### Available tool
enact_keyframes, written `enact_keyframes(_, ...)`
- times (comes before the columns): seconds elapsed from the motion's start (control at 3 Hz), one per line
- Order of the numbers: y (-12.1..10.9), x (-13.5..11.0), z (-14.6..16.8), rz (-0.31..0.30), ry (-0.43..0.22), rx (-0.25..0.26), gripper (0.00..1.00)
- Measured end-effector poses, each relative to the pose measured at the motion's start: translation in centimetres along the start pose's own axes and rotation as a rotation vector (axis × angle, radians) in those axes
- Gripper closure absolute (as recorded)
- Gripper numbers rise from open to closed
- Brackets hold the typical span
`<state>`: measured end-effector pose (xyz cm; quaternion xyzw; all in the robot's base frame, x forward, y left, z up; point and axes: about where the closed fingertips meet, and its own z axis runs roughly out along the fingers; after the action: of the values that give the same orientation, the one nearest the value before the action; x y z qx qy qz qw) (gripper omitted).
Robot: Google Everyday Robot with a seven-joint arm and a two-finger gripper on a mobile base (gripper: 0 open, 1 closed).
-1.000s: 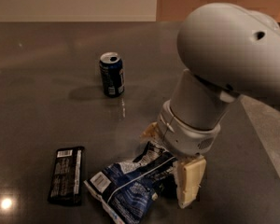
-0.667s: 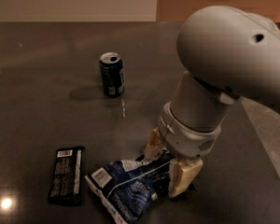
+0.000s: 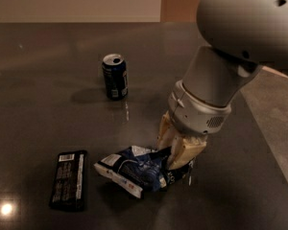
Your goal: Move blue chip bag near pepsi can
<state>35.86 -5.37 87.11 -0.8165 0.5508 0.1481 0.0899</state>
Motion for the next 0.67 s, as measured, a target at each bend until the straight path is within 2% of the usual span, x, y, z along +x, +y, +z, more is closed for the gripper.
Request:
enact_keyframes(0.33,-2.9,-0.1,-2.2,0.020,-0.019,0.068,1.00)
enact_keyframes(0.67,-6.2,-0.6,-4.5,0.005,-0.030,0.167,1.00)
